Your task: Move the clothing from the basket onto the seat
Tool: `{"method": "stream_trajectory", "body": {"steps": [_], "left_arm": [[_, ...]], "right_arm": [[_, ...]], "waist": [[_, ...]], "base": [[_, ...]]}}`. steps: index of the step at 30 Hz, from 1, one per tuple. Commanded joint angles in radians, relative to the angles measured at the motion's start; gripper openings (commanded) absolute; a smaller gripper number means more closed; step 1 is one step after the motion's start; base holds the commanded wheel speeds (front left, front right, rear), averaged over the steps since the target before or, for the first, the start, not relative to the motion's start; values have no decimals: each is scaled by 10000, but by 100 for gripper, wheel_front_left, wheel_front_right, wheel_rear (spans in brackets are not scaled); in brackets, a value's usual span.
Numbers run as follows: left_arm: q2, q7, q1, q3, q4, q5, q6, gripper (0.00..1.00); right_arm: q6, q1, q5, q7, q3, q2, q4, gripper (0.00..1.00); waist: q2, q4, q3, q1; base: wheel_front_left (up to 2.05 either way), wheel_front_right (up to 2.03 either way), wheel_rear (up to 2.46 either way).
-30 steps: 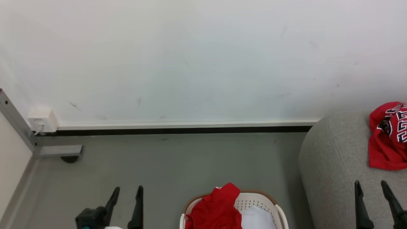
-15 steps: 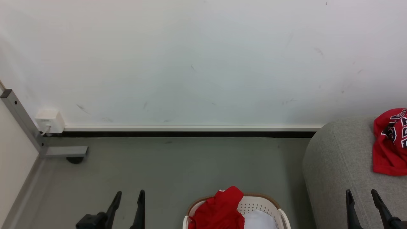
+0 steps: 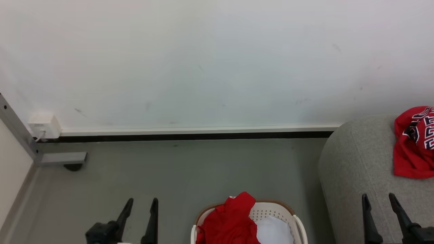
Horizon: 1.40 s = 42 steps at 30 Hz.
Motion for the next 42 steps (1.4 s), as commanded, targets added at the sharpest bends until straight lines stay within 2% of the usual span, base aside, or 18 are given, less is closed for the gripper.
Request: {"method": "stream_trajectory", "body": {"steps": [1, 5, 12, 20, 23, 28, 32, 37, 42], "left_arm": [[-1, -5, -203, -52, 79, 198, -67, 100], [-35, 0, -791, -504, 506, 436, -251, 100], [-125, 471, -2888, -1412, 1478, 1042, -413, 100], [-51, 2298, -5124, -2565, 2923, 2092, -525, 100], [-119, 3217, -5750, -2713, 3685, 2080, -544, 100], [-170, 4543, -6561, -2666, 4973, 1995, -287, 100], [-69, 5015, -7178, -2536, 5910, 2017, 99, 100], [245, 4930, -7985, -2458, 6783, 2222, 701, 100], [540, 4844, -8689, -2511, 7394, 2409, 1051, 100]], "right_arm": [[-22, -227, 102, -2, 78, 5, -74, 100], [-22, -564, 177, 0, 387, 1, -189, 100], [-22, -1751, 343, 0, 710, 20, -626, 100], [-22, -3148, 998, 0, 1186, 51, -1120, 100], [-22, -3626, 1341, 1, 1408, 50, -1294, 100], [-22, -4348, 1803, 1, 1660, 54, -1533, 100], [-22, -4807, 2219, 1, 1747, 51, -1710, 100], [-22, -5212, 2689, 1, 1974, 52, -1864, 100], [-22, -5454, 3033, 1, 2178, 52, -2071, 100]], "waist": [[0, -184, 215, 0], [0, -637, 799, 0], [0, -1660, 2730, 0], [0, -2832, 4993, 0], [0, -3211, 5735, 0], [0, -3700, 6923, 0], [0, -3974, 7695, 0], [0, -4193, 8490, 0], [0, -4309, 9221, 0]], "base": [[0, 0, 0], [0, 0, 0], [0, 0, 0], [0, 0, 0], [0, 0, 0], [0, 0, 0], [0, 0, 0], [0, 0, 0], [0, 0, 0]]}}
